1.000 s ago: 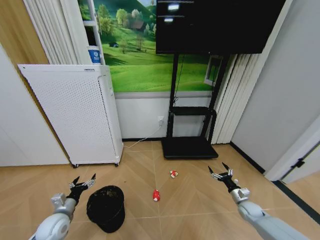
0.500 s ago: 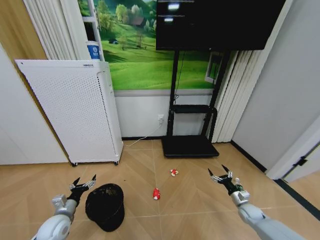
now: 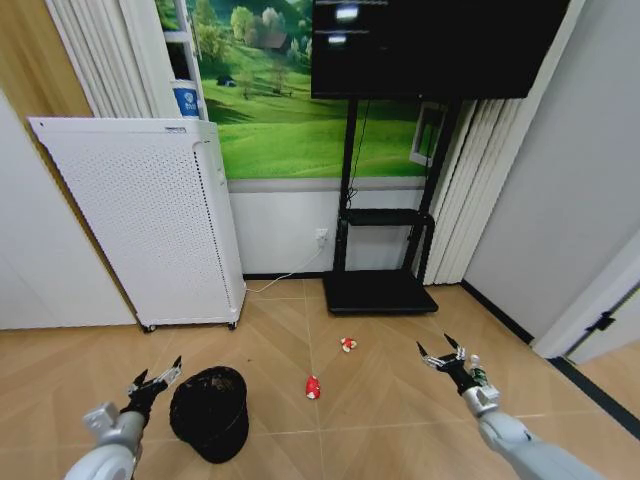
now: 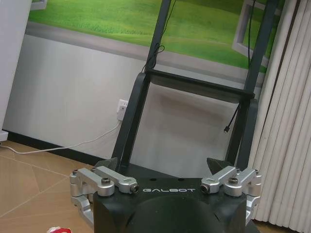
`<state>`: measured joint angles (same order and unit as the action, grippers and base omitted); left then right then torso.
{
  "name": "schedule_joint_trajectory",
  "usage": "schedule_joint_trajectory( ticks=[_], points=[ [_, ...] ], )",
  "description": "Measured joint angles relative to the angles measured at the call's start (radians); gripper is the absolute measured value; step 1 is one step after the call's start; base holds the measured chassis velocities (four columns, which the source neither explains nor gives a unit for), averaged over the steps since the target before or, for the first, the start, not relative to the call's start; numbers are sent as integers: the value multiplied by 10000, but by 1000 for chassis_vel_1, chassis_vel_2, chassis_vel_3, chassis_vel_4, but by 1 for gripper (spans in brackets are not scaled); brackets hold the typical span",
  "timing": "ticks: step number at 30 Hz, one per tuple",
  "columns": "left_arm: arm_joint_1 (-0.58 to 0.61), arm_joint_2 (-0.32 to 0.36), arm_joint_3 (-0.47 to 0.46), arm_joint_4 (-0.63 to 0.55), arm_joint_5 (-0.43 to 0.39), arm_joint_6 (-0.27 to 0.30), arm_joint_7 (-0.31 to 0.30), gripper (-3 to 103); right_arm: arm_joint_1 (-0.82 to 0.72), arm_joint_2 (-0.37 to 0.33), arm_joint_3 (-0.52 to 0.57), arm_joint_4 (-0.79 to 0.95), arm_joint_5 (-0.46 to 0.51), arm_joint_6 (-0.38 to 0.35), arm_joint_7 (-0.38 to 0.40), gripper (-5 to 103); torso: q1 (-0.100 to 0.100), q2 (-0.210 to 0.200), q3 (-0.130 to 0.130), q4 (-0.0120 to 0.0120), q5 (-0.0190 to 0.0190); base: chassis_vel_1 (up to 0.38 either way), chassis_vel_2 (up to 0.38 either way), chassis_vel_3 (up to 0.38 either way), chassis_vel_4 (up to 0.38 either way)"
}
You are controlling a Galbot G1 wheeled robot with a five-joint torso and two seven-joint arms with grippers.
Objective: Pick up the trash bin and place the garbage on the floor into it.
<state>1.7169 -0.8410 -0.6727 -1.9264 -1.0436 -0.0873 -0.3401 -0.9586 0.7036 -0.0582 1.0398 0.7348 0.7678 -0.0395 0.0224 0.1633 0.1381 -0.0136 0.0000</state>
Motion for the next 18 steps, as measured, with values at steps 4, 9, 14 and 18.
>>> schedule_joint_trajectory(
  ticks=[4, 9, 14, 18],
  points=[
    [426, -158, -164, -117, 0, -1, 0, 100, 1, 90, -5, -157, -59, 74, -74, 100, 2, 9, 6, 0, 1, 0, 0, 0, 0],
    [514, -331, -87, 381, 294, -84, 183, 100, -151, 327, 106, -287, -253, 237, -145, 100, 11, 35, 25, -3, -1, 0, 0, 0, 0],
    [16, -466, 283, 899, 385, -85, 253, 100, -206, 325, 130, -195, -264, 271, -123, 100, 15, 44, 33, -5, -2, 0, 0, 0, 0],
    [-259, -578, 522, 1202, 419, -71, 289, 100, -284, 311, 150, -87, -260, 291, -80, 100, 17, 51, 37, -4, -1, 0, 0, 0, 0]
  ],
)
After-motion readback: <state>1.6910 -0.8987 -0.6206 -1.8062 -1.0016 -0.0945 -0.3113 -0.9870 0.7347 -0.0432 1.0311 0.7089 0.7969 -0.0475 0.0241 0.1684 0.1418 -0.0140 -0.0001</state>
